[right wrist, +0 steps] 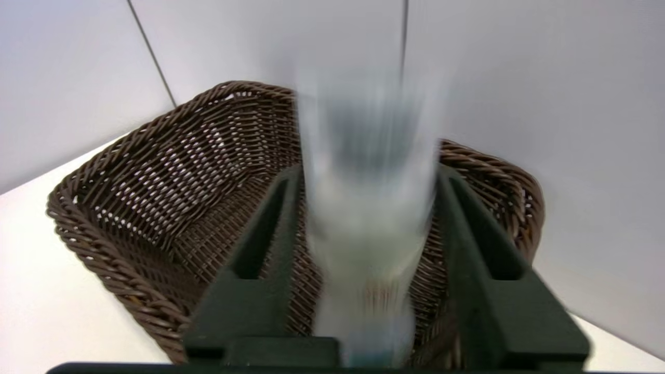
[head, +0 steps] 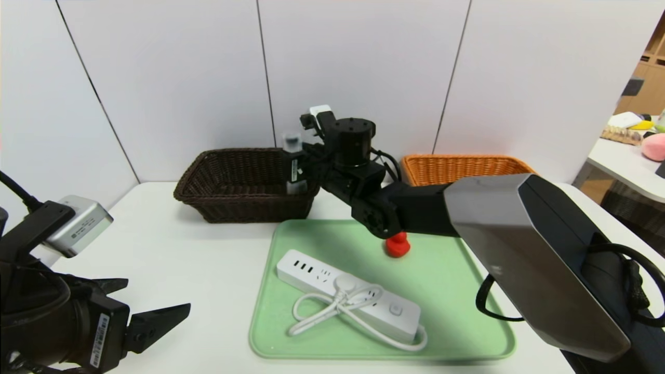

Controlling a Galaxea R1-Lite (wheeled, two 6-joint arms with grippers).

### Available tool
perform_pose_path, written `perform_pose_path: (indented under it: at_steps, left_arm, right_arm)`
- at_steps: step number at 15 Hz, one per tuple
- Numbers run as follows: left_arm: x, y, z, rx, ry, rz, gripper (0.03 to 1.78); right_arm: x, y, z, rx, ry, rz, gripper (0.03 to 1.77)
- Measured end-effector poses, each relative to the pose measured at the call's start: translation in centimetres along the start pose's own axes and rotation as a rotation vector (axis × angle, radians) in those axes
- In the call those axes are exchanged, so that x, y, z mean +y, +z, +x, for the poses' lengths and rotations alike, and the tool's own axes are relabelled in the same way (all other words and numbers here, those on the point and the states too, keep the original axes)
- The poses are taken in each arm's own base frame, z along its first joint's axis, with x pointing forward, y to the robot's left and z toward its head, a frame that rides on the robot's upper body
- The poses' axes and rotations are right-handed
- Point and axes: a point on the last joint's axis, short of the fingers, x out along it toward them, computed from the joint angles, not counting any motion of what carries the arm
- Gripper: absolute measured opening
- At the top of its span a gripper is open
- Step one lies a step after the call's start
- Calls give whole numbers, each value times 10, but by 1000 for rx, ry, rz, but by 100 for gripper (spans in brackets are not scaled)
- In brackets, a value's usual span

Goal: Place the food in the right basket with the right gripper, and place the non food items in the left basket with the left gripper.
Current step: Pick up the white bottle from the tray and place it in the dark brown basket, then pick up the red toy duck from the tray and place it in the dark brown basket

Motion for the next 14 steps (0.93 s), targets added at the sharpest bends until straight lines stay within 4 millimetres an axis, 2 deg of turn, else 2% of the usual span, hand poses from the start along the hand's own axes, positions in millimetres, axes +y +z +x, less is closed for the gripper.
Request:
perform_pose_path:
  at_steps: [5,7,10,14]
  left_arm:
    - [0,0,0,-1,0,0,169]
    - [0,0,0,0,0,1,169]
    - [0,2,-1,-9,0,0,169]
    - [-1,7,-4,-29,-6,3,169]
  right_arm:
    - [0,4,-1,-16,0,1,129]
    - [4,16,-5,-38,7,2,139]
    - [8,62,-22,-121,7,4,149]
    - [10,151,-75,-223,-33,11,158]
